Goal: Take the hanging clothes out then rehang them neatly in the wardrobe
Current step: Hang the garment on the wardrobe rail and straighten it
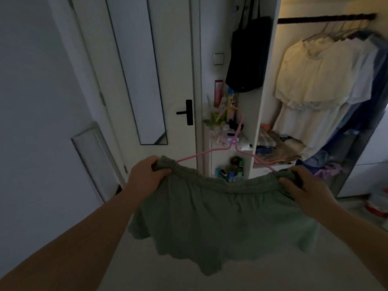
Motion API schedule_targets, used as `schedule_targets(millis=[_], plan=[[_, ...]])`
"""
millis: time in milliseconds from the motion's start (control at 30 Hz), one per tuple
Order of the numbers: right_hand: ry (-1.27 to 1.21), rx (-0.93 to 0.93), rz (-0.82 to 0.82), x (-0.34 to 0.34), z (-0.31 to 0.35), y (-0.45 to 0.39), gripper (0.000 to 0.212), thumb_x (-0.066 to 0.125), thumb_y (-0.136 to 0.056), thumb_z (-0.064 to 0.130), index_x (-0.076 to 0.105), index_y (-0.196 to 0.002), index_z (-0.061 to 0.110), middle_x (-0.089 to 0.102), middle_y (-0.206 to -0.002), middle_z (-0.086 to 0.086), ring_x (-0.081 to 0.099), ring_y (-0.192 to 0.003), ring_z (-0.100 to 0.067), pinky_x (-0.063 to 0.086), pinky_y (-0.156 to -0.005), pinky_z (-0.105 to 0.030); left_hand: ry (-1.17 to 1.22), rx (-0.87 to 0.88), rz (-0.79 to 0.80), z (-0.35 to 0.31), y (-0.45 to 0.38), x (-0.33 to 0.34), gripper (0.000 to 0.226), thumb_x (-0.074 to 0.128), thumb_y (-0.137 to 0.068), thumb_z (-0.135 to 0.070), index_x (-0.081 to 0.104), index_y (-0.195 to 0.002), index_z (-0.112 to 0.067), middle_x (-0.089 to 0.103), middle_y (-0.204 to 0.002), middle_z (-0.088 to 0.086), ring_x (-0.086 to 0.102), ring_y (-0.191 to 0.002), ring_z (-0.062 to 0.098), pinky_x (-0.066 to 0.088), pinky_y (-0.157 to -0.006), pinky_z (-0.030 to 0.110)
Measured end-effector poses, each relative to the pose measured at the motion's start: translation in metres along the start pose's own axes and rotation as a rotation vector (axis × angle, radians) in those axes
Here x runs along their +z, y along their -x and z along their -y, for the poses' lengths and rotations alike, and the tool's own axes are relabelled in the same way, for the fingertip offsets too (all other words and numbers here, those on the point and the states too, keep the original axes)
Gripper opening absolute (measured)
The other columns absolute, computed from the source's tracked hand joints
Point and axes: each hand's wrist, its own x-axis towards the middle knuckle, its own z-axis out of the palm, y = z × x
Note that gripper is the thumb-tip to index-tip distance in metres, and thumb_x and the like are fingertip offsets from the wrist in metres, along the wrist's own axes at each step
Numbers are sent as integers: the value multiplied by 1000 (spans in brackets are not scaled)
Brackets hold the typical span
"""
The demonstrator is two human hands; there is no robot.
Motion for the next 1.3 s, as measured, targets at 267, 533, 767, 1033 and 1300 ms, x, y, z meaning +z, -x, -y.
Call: schedule_targets(millis=[267,533,767,1033,1300], plan=[[147,189,65,-5,-23,-105,11,59,-88,22,53,-80,18,52,-70,2,53,-71,-19,34,-57,-22,176,183,266,-15,-172,77,2,60,-88,-18,61,-88,-20,60,-83,-5,55,-84,16,42,-68,21],[59,507,-76,-38,-65,-163,22,70,-79,29,61,-67,13,60,-66,-8,55,-66,-22,40,-65,-31,408,229,628,-65,-296,162,26,58,-89,-10,61,-79,-33,62,-85,-11,58,-85,12,45,-81,27],[153,552,-243,-68,-116,-182,21,63,-84,27,51,-67,23,57,-72,-1,52,-72,-20,36,-61,-26,366,230,683,-124,-336,272,24,61,-88,-20,64,-111,-13,66,-104,5,61,-100,23,48,-90,34],[140,587,-262,-128,-218,-248,15,61,-86,28,54,-74,23,55,-74,4,51,-71,-13,35,-62,-25,308,354,570,-220,-385,395,20,66,-83,-16,62,-103,-12,63,-113,6,53,-98,13,34,-82,22],[237,573,-96,-188,-312,-328,12,54,-89,33,50,-82,24,58,-84,-1,56,-83,-20,42,-73,-29,218,331,446,-301,-439,493,18,61,-86,-28,58,-94,-12,62,-92,9,57,-91,25,38,-74,29]])
